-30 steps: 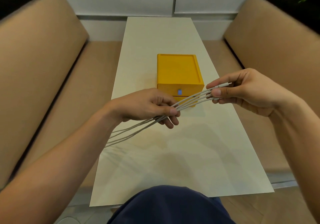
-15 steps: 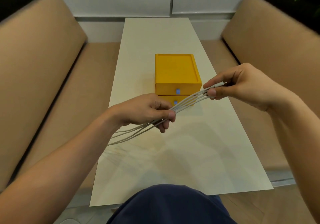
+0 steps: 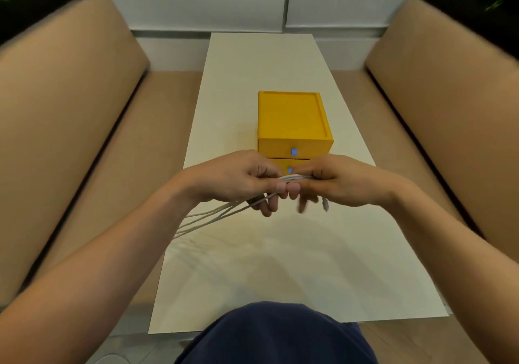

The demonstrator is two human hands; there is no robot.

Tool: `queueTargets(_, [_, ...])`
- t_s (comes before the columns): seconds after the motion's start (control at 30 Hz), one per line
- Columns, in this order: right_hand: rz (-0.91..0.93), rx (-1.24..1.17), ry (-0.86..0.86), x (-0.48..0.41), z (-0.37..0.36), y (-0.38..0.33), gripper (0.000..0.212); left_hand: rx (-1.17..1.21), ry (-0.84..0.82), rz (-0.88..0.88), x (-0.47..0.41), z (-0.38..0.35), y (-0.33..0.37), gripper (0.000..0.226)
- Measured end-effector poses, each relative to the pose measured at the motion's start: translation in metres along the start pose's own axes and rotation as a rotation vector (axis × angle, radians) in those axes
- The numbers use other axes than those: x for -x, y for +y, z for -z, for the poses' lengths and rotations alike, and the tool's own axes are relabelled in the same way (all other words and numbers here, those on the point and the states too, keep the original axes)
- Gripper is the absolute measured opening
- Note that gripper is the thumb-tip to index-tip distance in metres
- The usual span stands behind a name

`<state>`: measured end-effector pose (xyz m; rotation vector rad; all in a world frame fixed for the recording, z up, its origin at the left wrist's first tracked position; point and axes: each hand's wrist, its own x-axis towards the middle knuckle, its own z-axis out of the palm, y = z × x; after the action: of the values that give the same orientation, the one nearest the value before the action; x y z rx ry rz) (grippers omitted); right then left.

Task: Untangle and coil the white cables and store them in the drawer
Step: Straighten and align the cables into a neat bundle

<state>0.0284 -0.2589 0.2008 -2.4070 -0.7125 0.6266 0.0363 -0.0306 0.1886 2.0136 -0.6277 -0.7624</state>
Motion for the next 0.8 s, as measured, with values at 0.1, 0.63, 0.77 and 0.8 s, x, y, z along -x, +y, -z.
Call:
queueTargets(0.1, [-0.007,-0.076,-0.023,0.005,0.011,0.0,0.031,0.075,-0.033,-0.004,0.001,0.001,-0.001,0.018])
queueTargets(0.63, [-0.026,0.034,0.06,0.035,0.076,-0.01,0.034,0.179,-0.103,-0.013,-0.009,-0.004,0.002,0.023])
queueTargets(0.77, [-0.024,0.03,0.095,0.04,0.083,-0.003,0.028,0.209,-0.054,-0.044,-0.008,0.002,0.008,0.018])
queueTargets(0.8, [-0.017,0.028,0.098,0.041,0.086,-0.002,0.027,0.207,-0.032,-0.055,-0.008,0.004,0.011,0.017])
